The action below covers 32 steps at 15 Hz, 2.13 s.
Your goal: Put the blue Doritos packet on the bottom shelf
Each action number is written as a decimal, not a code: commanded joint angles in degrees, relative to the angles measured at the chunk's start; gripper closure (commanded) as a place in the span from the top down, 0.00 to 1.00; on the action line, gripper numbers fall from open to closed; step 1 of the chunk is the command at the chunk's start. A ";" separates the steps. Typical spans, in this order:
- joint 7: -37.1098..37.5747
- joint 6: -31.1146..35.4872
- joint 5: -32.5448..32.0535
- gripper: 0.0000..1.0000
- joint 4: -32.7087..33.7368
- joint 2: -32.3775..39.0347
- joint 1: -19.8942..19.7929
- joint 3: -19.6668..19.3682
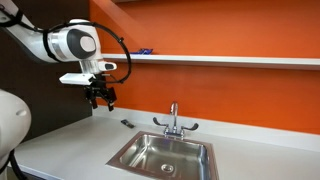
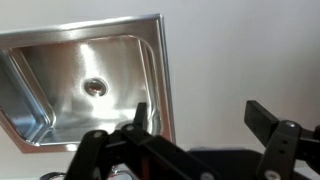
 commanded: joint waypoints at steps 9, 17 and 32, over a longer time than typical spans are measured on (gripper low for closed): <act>-0.63 4.45 0.65 1.00 0.24 8.71 -1.04 0.55; -0.63 4.45 0.64 1.00 0.27 8.64 -1.03 0.59; -0.63 4.45 0.64 1.00 0.27 8.64 -1.03 0.59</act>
